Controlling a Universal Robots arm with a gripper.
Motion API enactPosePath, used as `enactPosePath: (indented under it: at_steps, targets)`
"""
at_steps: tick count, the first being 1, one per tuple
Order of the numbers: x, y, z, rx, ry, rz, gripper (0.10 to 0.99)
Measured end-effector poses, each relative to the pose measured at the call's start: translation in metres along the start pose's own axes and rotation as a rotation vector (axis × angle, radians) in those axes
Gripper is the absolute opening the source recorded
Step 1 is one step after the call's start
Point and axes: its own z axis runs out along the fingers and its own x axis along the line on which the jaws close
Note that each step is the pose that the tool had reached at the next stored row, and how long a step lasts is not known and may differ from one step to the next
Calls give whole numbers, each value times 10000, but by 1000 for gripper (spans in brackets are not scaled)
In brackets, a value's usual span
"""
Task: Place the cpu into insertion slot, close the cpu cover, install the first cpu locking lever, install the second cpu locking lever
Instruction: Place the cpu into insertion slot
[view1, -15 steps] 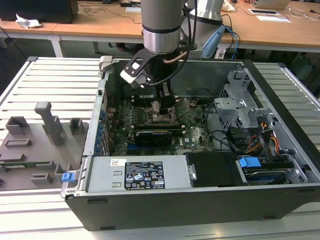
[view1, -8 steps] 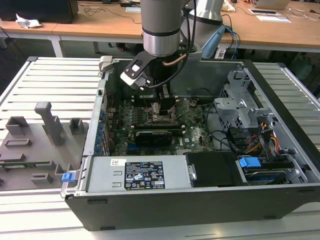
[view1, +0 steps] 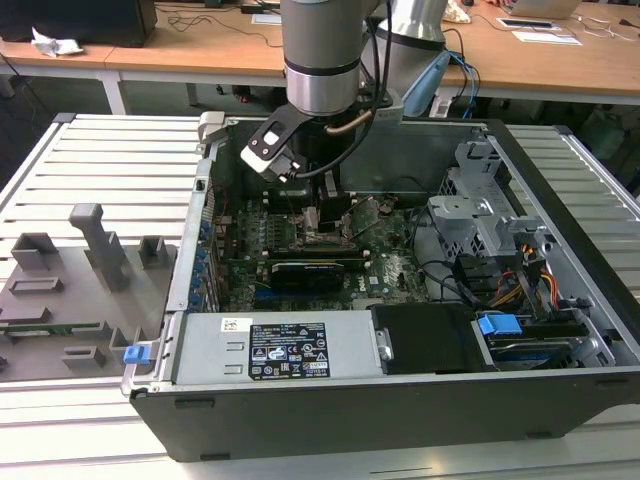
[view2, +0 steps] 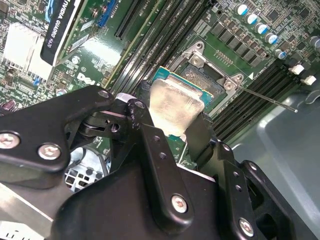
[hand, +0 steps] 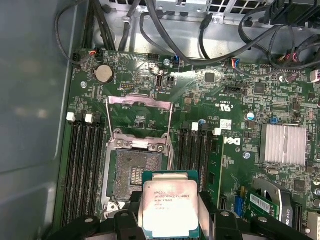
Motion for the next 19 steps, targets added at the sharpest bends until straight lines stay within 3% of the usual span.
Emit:
enactPosePath:
  at_steps: [19]
  targets:
    - [-1,-3,42,1,-8,96,529]
